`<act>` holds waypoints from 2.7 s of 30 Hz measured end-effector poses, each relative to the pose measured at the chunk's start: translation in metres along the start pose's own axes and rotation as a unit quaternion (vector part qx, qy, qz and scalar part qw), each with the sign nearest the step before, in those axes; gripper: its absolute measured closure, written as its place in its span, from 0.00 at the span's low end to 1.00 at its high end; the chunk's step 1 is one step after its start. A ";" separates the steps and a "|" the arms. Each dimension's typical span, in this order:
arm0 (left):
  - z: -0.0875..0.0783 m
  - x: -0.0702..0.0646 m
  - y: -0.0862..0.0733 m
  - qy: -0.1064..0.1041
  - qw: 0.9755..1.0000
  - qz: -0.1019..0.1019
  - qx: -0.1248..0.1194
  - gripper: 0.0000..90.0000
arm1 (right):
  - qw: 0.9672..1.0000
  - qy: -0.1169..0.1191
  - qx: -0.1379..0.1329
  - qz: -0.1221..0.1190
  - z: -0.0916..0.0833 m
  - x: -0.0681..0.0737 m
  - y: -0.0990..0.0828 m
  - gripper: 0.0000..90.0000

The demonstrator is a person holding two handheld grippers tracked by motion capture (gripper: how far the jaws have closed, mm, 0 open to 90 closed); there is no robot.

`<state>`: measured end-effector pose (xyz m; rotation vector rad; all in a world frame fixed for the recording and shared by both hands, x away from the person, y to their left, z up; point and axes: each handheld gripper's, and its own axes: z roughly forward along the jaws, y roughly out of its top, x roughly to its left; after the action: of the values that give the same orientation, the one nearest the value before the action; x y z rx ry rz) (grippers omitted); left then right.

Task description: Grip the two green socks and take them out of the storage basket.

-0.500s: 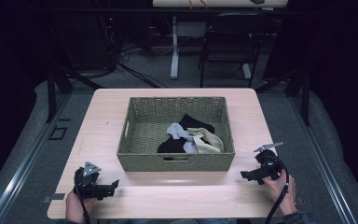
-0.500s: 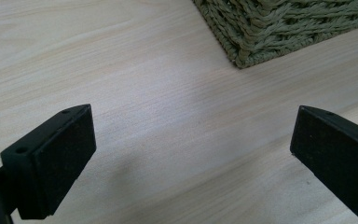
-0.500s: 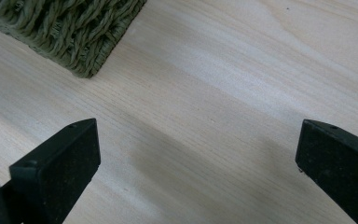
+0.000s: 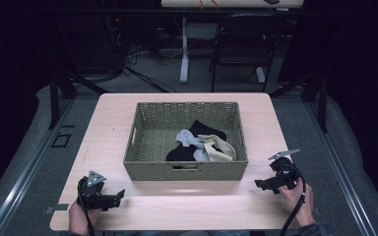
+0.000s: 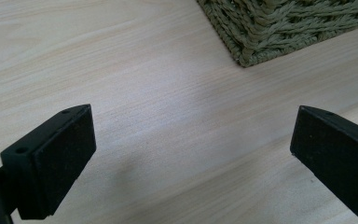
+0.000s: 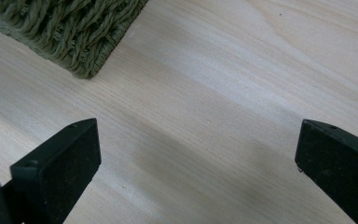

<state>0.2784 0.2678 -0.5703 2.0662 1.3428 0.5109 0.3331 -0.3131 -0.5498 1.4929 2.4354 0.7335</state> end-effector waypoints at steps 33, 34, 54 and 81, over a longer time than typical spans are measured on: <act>0.001 0.003 -0.001 -0.007 1.000 -0.001 0.007 0.00 | 1.000 0.016 0.017 -0.018 -0.034 0.000 0.034 0.04; 0.001 0.003 -0.001 -0.007 1.000 -0.001 0.007 0.00 | 0.999 0.017 0.018 -0.021 -0.035 0.000 0.035 0.04; 0.001 0.003 -0.001 -0.007 1.000 -0.002 0.006 0.00 | 0.999 0.033 -0.009 -0.042 -0.074 0.007 0.083 0.05; 0.001 0.003 -0.001 -0.006 1.000 -0.001 0.003 0.00 | 0.994 0.035 0.002 -0.107 -0.067 0.048 0.173 0.06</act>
<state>0.2798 0.2709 -0.5717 2.0686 1.3411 0.4926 0.4183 -0.2277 -0.4008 1.1992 2.5977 0.7480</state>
